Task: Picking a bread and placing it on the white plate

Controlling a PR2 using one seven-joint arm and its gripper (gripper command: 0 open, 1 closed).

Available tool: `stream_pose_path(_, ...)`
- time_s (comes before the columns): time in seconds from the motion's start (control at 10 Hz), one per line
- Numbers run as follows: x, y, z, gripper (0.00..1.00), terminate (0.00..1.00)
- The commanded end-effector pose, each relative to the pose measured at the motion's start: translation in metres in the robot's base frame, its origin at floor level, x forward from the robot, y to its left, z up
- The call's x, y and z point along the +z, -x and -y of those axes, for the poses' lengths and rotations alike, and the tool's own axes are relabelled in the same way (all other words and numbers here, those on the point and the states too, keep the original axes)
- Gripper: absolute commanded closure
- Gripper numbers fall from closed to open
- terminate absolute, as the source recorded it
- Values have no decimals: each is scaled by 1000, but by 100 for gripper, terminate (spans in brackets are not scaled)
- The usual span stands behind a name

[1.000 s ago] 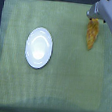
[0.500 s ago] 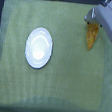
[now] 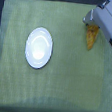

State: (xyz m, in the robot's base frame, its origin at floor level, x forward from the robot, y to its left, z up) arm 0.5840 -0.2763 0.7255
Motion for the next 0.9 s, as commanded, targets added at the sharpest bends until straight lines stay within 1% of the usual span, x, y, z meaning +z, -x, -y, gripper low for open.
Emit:
stream_pose_path(0.0, -3, 9, 4, 100, 0)
stream_pose_path(0.2, 6, 5, 4, 100, 0)
stream_pose_path(0.8, 12, -1, 2, 100, 0)
